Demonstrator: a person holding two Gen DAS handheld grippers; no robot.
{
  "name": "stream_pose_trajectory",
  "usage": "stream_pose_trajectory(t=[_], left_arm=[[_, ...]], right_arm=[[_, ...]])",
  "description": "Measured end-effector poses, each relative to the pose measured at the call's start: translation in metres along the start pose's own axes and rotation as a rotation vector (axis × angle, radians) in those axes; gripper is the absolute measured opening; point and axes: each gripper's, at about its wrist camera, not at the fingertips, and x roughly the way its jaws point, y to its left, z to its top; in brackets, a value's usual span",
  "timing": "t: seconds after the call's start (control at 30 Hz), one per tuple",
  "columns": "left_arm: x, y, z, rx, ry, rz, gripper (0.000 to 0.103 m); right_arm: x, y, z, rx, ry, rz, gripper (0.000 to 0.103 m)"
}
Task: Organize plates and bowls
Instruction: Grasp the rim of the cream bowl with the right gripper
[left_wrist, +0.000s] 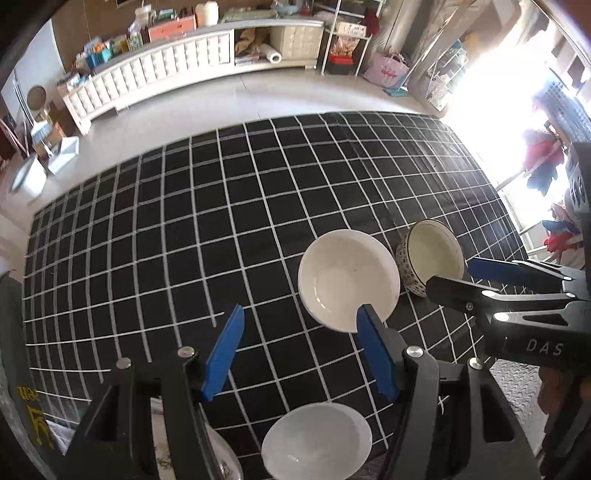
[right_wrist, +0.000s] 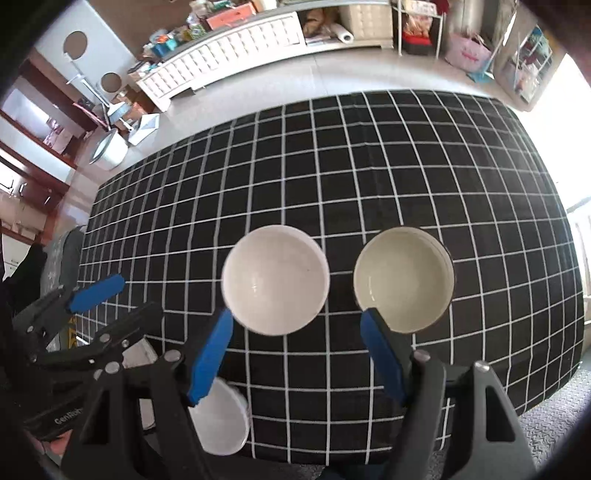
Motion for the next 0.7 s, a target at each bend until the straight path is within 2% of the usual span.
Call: stream_pose_trajectory(t=[0.23, 0.37, 0.43, 0.47, 0.5, 0.57, 0.63, 0.7], left_arm=[[0.044, 0.004, 0.013, -0.009, 0.073, -0.025, 0.061], [0.063, 0.007, 0.016, -0.023, 0.107, -0.062, 0.061], [0.07, 0.008, 0.017, -0.026, 0.115, -0.069, 0.06], [0.073, 0.008, 0.018, -0.027, 0.118, -0.072, 0.059], [0.076, 0.009, 0.019, -0.027, 0.122, -0.073, 0.057], [0.081, 0.009, 0.02, -0.025, 0.133, -0.08, 0.051], [0.085, 0.009, 0.021, -0.025, 0.145, -0.095, 0.045], [0.091, 0.009, 0.02, -0.026, 0.157, -0.096, 0.045]], right_arm=[[0.027, -0.007, 0.015, -0.008, 0.031, 0.009, 0.076], [0.042, -0.009, 0.019, 0.003, 0.069, 0.056, 0.076], [0.051, -0.01, 0.021, 0.012, 0.095, 0.069, 0.066], [0.055, -0.01, 0.022, 0.014, 0.102, 0.059, 0.055], [0.057, -0.011, 0.023, 0.015, 0.107, 0.051, 0.05], [0.062, -0.012, 0.023, 0.016, 0.118, 0.068, 0.044], [0.065, -0.012, 0.021, 0.016, 0.126, 0.074, 0.043], [0.066, -0.011, 0.02, 0.002, 0.124, 0.013, 0.042]])
